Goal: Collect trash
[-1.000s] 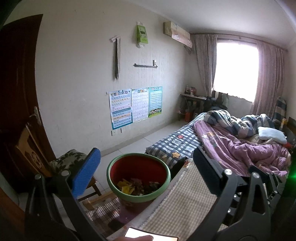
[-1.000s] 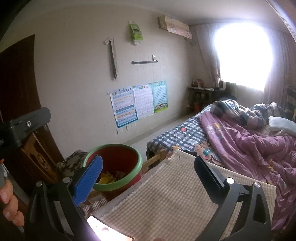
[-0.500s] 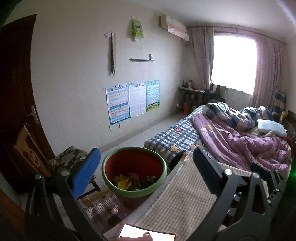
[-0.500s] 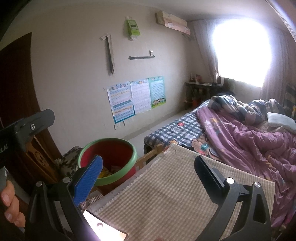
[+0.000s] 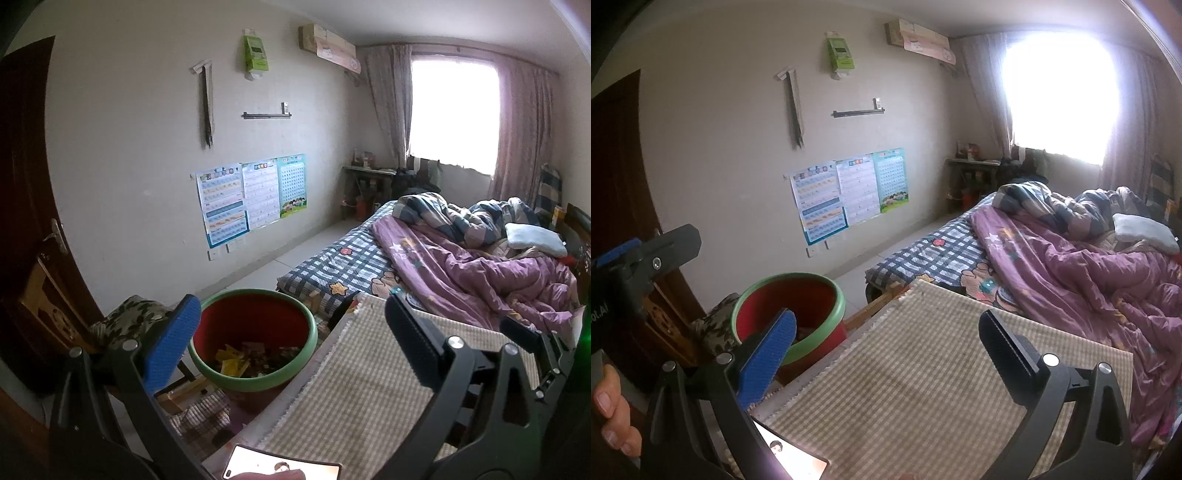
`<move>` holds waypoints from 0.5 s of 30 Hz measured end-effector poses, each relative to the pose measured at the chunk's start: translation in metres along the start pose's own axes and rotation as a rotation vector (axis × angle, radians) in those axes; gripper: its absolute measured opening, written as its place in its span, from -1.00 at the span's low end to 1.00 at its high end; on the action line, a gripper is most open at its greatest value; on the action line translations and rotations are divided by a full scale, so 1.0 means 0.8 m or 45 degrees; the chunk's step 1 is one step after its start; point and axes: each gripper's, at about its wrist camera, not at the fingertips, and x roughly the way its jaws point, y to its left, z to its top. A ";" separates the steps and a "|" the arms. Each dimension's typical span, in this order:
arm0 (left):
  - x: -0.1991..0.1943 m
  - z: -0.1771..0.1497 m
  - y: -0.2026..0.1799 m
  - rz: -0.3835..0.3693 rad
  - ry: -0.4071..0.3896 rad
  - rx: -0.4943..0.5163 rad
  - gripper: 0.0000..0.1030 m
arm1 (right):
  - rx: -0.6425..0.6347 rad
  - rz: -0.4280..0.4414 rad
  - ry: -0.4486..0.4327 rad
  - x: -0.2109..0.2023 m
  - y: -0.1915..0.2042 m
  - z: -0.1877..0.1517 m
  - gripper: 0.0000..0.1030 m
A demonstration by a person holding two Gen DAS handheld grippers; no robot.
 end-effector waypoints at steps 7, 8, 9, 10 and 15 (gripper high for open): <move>0.001 0.000 -0.001 0.002 0.001 -0.002 0.89 | -0.002 0.007 0.002 0.002 -0.001 0.001 0.86; 0.001 0.000 0.000 0.002 0.001 -0.001 0.89 | -0.002 0.009 0.003 0.002 -0.002 0.001 0.86; 0.001 0.000 -0.001 0.002 0.001 -0.001 0.89 | -0.001 0.010 0.005 0.003 -0.002 0.001 0.86; 0.001 0.000 -0.001 0.000 0.001 -0.001 0.89 | -0.001 0.010 0.006 0.004 -0.003 0.001 0.86; 0.006 0.000 0.003 0.020 0.013 -0.010 0.89 | 0.001 0.011 0.010 0.006 -0.003 0.001 0.86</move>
